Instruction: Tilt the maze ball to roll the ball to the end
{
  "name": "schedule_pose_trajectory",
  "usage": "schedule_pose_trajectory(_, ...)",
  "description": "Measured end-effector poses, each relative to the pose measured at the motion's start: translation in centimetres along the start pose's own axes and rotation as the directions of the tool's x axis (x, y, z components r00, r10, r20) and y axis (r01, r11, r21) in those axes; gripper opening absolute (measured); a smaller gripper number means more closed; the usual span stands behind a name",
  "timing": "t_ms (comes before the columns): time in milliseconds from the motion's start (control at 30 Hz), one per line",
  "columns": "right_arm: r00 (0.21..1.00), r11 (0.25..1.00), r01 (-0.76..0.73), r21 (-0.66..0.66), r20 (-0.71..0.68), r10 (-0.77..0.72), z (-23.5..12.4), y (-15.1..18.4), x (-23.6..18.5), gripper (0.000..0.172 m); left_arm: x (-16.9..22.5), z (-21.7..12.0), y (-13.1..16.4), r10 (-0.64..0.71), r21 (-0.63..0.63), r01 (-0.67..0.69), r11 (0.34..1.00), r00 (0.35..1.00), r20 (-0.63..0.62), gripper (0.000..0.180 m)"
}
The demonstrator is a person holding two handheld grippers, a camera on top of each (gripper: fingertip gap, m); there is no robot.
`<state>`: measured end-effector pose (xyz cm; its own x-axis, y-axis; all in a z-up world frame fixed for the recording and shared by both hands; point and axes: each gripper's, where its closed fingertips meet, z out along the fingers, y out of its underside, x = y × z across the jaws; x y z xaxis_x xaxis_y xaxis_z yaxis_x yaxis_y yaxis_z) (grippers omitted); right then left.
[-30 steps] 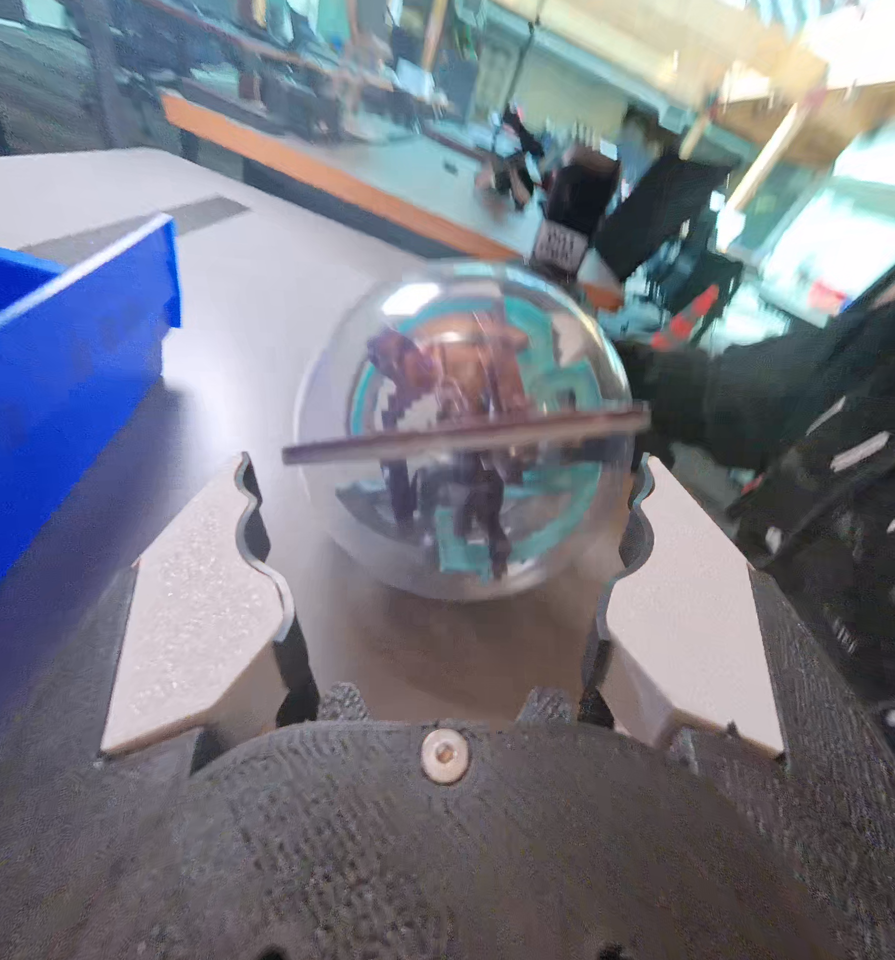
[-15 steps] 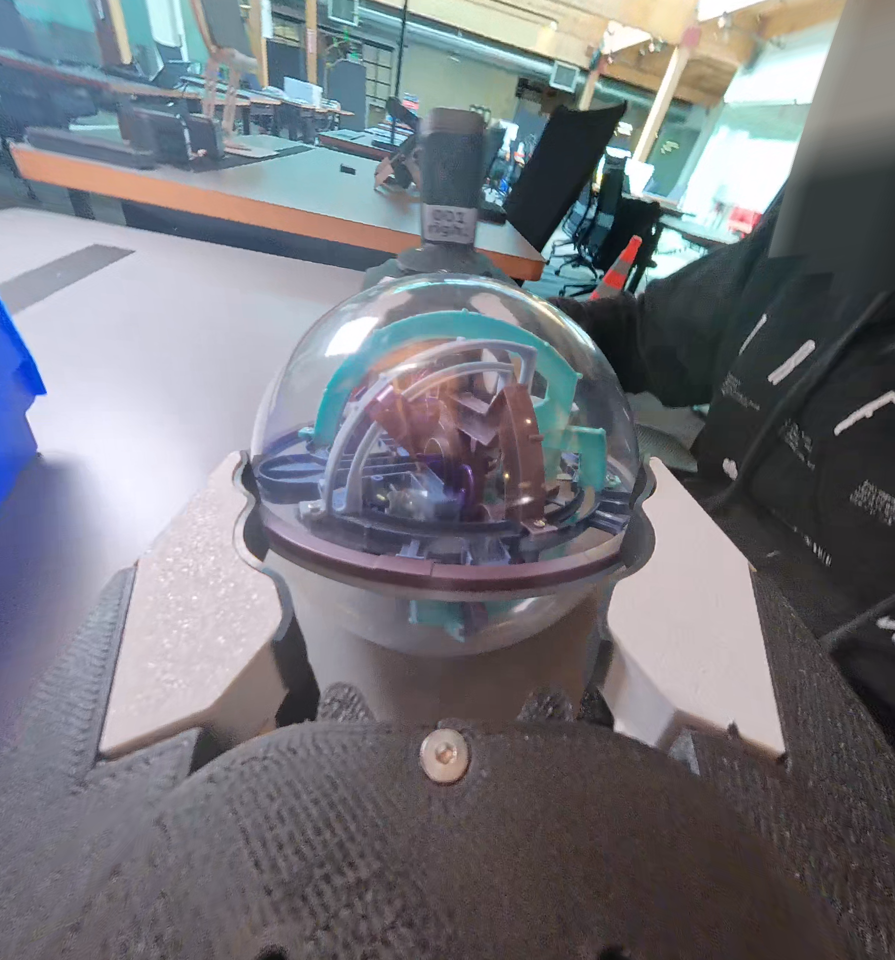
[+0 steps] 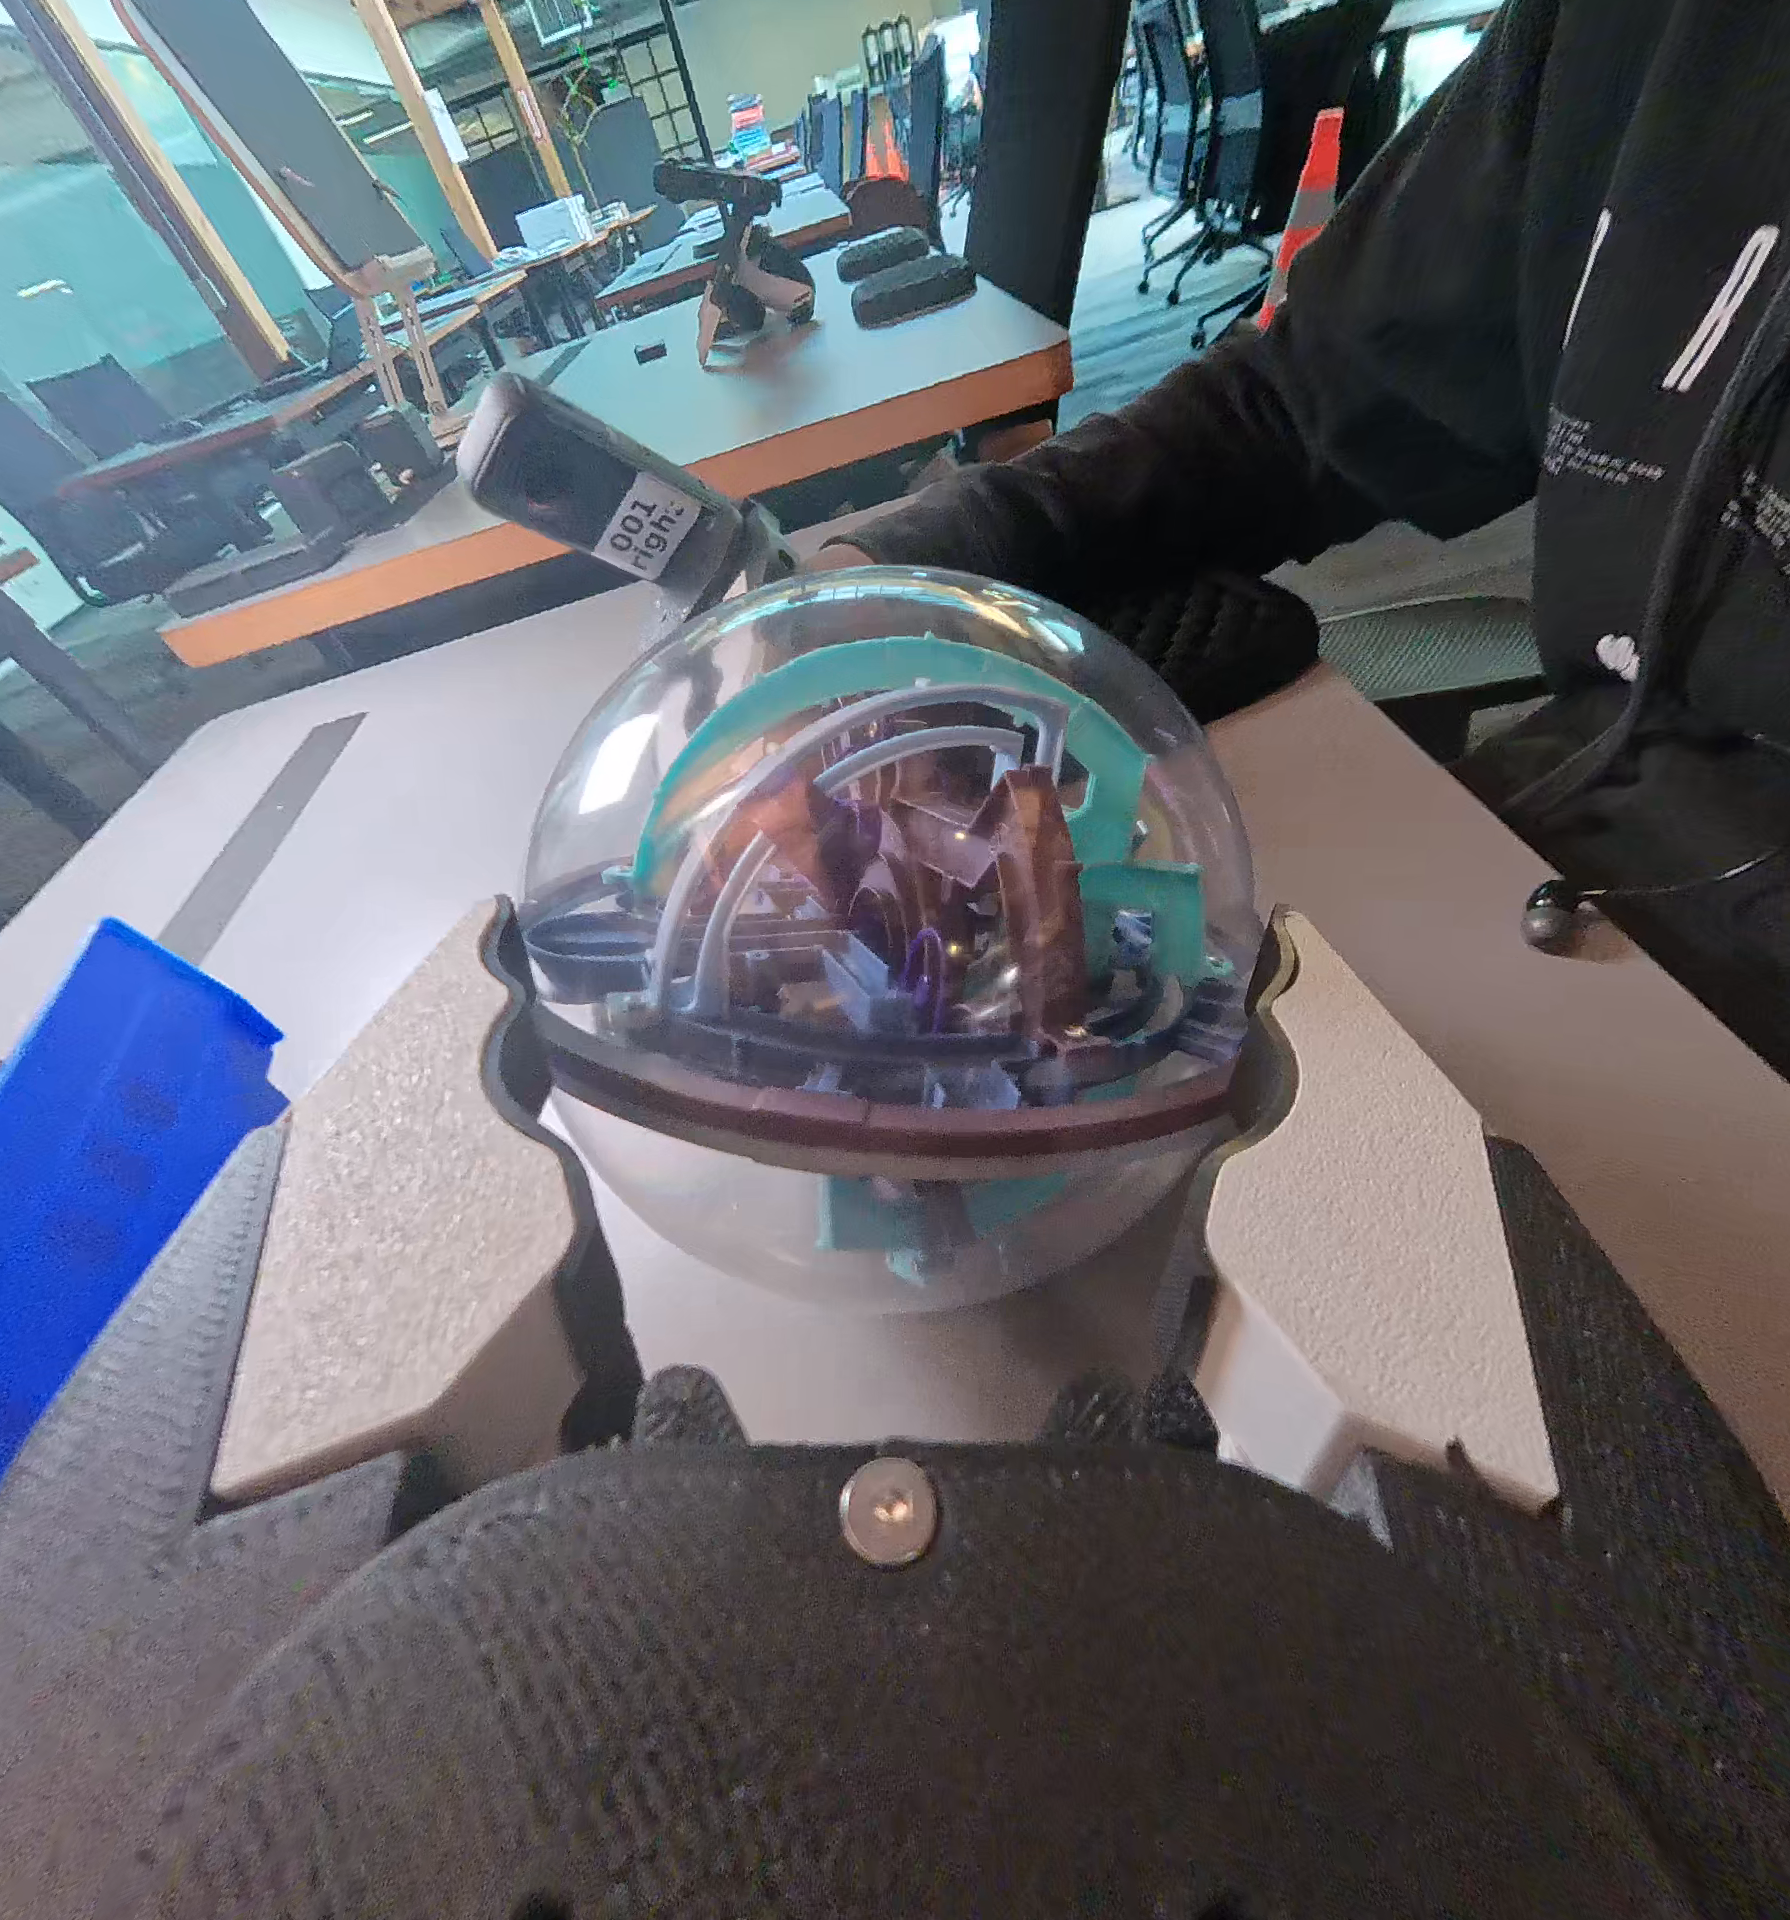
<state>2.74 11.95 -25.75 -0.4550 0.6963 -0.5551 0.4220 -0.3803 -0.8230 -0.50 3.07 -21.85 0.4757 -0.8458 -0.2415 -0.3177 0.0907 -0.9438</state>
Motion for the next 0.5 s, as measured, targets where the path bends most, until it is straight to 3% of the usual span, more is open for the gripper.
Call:
schedule_pose_trajectory(167,0.991,0.993,-0.11,0.044,0.088,0.106,-0.7,-0.7,-0.4,0.013,0.0,0.3,0.3,0.106,-0.071,-0.103,0.992,0.993,0.049,0.134)
schedule_pose_trajectory(233,0.992,0.992,-0.103,0.078,0.074,0.097,-1.0,-1.2,-0.2,0.004,-0.2,0.5,0.6,0.127,-0.099,-0.12,0.988,0.99,0.066,0.134)
schedule_pose_trajectory(500,0.999,0.992,0.047,0.115,0.016,-0.05,-1.6,-1.5,-0.6,0.0,-1.7,-0.6,2.0,-0.006,-0.113,0.019,0.993,0.994,0.112,0.131)
